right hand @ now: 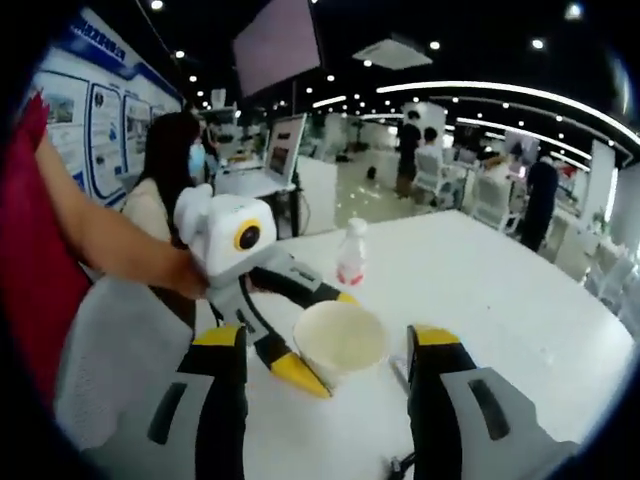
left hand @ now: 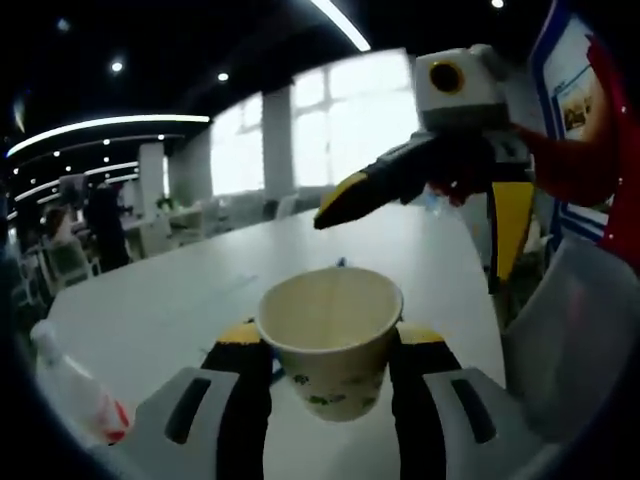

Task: Arrange the tabletop items into an orderly group along one side of the table until the central work area is clear of visible clutter.

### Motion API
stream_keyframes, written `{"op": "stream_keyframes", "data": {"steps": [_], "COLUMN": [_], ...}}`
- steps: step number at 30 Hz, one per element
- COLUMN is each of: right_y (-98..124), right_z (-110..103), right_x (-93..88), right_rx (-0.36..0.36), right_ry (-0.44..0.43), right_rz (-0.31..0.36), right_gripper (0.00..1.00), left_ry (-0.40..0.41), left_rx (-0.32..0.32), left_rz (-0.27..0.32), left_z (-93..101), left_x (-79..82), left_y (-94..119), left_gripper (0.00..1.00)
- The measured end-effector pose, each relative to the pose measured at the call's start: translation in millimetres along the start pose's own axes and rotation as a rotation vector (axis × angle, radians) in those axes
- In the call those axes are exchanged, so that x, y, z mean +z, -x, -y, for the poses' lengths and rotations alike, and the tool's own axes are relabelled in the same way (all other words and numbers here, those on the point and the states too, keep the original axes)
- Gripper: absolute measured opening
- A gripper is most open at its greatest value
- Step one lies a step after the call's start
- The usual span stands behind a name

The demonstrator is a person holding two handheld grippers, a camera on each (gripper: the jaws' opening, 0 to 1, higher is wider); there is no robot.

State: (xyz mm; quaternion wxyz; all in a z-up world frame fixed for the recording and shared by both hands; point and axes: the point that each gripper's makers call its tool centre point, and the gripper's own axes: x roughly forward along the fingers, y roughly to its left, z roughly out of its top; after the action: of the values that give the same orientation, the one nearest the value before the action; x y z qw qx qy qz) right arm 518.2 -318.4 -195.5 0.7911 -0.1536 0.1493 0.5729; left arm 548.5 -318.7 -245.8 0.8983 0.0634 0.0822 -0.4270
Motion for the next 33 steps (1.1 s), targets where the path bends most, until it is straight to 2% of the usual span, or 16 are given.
{"op": "stream_keyframes", "data": {"steps": [1,9,17,22,23,27,33], "right_y": [1,8,8,8,9,17,19], "right_z": [2,3,6,15,15,24,25], "right_x": [2.1,-3.2,-13.3,-21.4,-22.8,-14.8,-25.4], "right_rx": [-0.011,-0.034,-0.071,-0.149,-0.148,-0.201,-0.225], "right_ry": [-0.005,-0.044,-0.115,-0.112,-0.119,-0.142,-0.176], "right_rz": [0.030,0.118,0.171,0.194,0.193,0.279,0.301], "right_gripper": [0.67,0.75,0.85,1.00,1.00,1.00,0.99], "left_ry": [0.000,0.003,0.005,0.007,0.008,0.010,0.017], "left_rx": [0.000,0.008,0.018,0.026,0.027,0.039,0.065], "left_rz": [-0.001,-0.003,-0.010,-0.015,-0.016,-0.022,-0.032], "left_z": [0.1,-2.1,-4.1,-5.6,-5.9,-7.8,-12.5], "left_x": [-0.1,-0.6,-3.0,-4.7,-4.8,-7.2,-10.5], "left_y": [0,1,1,1,1,2,3], "left_gripper": [0.43,0.44,0.43,0.43,0.43,0.43,0.43]}}
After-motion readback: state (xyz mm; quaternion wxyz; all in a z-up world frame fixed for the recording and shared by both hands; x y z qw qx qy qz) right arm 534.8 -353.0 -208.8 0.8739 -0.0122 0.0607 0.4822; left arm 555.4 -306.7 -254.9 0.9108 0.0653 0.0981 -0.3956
